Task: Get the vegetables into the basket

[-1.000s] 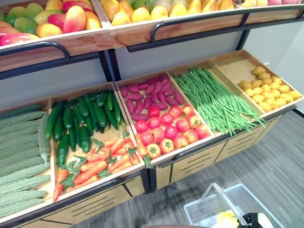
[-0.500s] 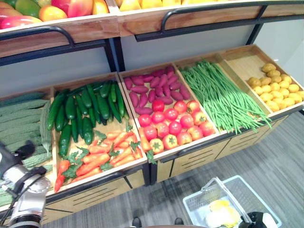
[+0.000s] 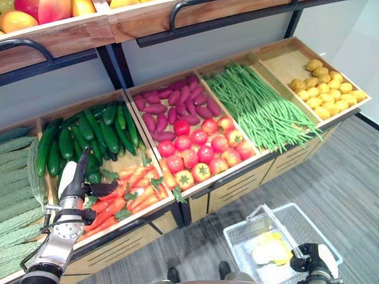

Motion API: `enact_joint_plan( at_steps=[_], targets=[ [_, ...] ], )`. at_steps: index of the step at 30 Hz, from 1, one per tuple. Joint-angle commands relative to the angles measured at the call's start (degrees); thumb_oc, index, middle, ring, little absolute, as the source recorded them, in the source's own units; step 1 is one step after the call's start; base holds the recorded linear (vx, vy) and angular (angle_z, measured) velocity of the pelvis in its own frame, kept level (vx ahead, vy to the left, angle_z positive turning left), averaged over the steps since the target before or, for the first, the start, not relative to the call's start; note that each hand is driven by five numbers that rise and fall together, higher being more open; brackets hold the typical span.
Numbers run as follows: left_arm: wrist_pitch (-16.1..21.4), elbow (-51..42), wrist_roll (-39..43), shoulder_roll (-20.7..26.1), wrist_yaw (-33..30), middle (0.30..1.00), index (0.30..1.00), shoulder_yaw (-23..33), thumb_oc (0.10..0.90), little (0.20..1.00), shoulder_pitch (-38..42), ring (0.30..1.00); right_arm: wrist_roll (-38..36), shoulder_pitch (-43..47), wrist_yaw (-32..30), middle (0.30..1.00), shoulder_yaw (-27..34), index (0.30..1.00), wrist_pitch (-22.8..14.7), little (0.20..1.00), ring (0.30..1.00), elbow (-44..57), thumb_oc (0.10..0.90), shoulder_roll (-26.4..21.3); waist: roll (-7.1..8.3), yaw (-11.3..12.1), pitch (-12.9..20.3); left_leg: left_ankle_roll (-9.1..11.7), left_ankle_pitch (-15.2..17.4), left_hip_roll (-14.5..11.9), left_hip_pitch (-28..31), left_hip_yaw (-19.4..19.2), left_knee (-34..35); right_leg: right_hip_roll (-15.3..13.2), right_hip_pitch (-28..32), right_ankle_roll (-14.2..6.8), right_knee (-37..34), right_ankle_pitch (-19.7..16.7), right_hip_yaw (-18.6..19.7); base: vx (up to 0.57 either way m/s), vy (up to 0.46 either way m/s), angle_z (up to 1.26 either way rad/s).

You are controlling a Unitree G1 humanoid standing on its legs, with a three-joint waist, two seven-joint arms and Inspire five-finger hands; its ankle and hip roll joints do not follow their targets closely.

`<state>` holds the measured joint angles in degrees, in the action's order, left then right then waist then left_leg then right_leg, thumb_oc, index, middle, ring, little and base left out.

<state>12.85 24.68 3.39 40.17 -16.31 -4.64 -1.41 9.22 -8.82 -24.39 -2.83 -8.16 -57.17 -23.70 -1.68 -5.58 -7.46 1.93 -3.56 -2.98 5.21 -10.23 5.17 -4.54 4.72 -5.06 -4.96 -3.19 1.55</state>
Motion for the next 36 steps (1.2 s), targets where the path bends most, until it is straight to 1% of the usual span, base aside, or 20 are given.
enact_joint_plan(
  at_steps=[1,6,12,21,27,28,32,36],
  targets=[
    [4.7,-2.3,2.6,5.3,0.9,1.0,1.0,1.7,0.9,1.0,5.8,1.0,0.9,3.3,-2.1,0.3,-0.3,0.3,-3.2,0.3,0.3,3.0,0.4,-3.9,3.65,0.4,3.9,3.3,1.8,-3.9,0.9,0.1,-0.2,-6.8,-5.0,-6.2,0.4,-4.9,0.3,0.0,0.0,0.0],
    [4.1,0.1,6.1,1.4,2.5,1.0,1.0,0.7,0.9,1.0,7.0,1.0,1.3,3.3,-1.6,0.3,-0.6,0.3,-2.8,0.3,0.3,2.9,0.4,-3.6,3.69,0.2,3.7,3.3,1.8,-4.0,0.8,-0.1,-0.2,-6.7,-5.0,-6.0,0.4,-4.7,0.3,0.0,0.0,0.0],
    [3.6,0.6,4.8,1.4,3.4,1.0,1.0,-1.1,0.9,1.0,8.2,1.0,1.7,3.6,-1.4,0.3,-0.6,0.3,-2.7,0.3,0.3,4.3,0.4,-4.2,3.54,-0.2,3.0,3.3,1.8,-4.0,0.7,-0.2,-0.2,-6.8,-5.3,-6.0,0.3,-4.9,0.5,0.0,0.0,0.0],
    [2.6,3.5,3.0,1.1,0.6,1.0,1.0,-3.3,0.9,1.0,13.4,1.0,1.8,4.2,-1.9,0.3,-1.3,0.3,-2.4,0.3,0.3,4.5,0.4,-4.7,3.5,-0.8,2.0,3.4,1.6,-4.0,-0.3,-0.8,-0.2,-6.7,-6.7,-6.1,0.1,-5.3,1.2,0.0,0.007,-0.05],
    [1.3,6.5,1.0,1.8,-0.9,1.0,1.0,-5.0,0.9,1.0,16.8,1.0,1.7,4.9,-2.3,0.3,-1.8,0.3,-2.2,0.3,0.3,4.9,0.4,-5.2,3.51,-1.3,1.0,3.3,1.4,-4.2,-1.1,-1.2,-0.2,-6.4,-8.2,-6.1,0.3,-5.6,1.9,-0.01,0.006,-0.03],
    [1.2,7.0,0.0,2.2,-0.9,0.3,0.3,-6.2,0.4,0.3,17.7,0.3,1.6,5.3,-2.5,0.3,-2.1,0.3,-2.1,0.3,0.3,4.6,0.4,-5.3,3.47,-1.4,0.8,3.3,1.4,-4.2,-1.3,-1.3,-0.2,-6.3,-8.6,-6.1,0.3,-5.6,2.0,-0.01,0.016,-0.08],
    [1.1,8.0,-1.7,3.3,0.2,0.3,0.3,-8.5,0.4,0.3,18.7,0.3,1.6,5.9,-2.8,0.3,-2.6,0.3,-2.2,0.3,0.3,4.9,0.4,-5.7,3.38,-1.5,0.4,3.3,1.3,-4.2,-1.7,-1.5,-0.2,-6.1,-9.2,-6.1,0.2,-5.9,2.4,0.0,0.008,-0.06],
    [0.9,9.4,-3.0,2.4,0.9,0.3,0.3,-9.8,0.4,0.3,18.0,0.3,1.6,5.8,-3.1,0.3,-2.7,0.3,-2.4,0.3,0.3,4.7,0.4,-5.4,3.37,-1.5,0.3,3.3,1.4,-4.3,-1.3,-1.7,-0.2,-6.1,-9.0,-6.1,0.2,-5.8,2.5,0.01,0.003,-0.04]
  ],
)
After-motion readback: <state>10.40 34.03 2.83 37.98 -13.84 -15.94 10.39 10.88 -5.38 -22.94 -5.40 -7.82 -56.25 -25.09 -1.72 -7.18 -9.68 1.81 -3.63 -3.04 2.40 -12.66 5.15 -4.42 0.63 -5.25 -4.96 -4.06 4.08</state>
